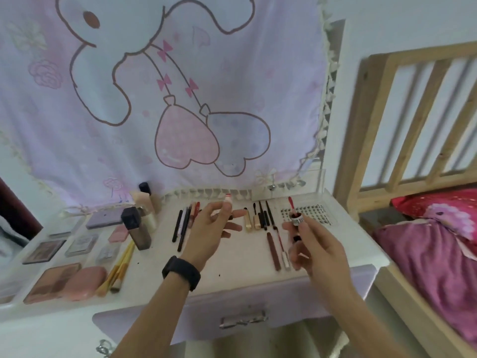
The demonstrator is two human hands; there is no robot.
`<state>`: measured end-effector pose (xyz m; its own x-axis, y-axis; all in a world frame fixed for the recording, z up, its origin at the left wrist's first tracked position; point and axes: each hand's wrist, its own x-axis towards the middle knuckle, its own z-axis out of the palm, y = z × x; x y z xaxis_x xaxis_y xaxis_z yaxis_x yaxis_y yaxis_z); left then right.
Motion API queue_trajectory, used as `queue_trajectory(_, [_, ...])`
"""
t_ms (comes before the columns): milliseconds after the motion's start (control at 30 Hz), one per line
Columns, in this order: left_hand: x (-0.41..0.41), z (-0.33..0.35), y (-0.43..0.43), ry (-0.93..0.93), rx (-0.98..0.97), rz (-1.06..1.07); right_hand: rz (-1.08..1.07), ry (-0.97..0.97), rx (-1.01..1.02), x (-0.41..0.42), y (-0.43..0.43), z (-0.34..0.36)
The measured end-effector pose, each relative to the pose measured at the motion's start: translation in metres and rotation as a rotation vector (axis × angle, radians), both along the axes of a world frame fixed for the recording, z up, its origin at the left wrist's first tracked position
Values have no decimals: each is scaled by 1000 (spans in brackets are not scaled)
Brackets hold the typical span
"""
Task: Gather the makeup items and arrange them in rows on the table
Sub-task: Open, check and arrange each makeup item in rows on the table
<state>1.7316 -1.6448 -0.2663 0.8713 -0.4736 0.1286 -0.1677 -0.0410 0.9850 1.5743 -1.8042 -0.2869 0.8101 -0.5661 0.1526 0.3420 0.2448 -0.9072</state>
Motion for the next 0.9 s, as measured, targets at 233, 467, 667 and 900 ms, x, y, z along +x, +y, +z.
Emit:
queue_trajectory(233, [-23,33,-81,-136,140,-217,-209,111,-133,-49,-76,-2])
queue_trajectory(467, [-19,36,-153,-393,450,-283,-305,343,-409,-43,-144,-29])
queue_trajectory(667, [-11,26,-200,-540,759,-367,-323,515,-577,-17,-173,-57])
queue_trajectory(900, [-2,11,-230,-681,1147,-474,-320,691,-791,10,-175,-70])
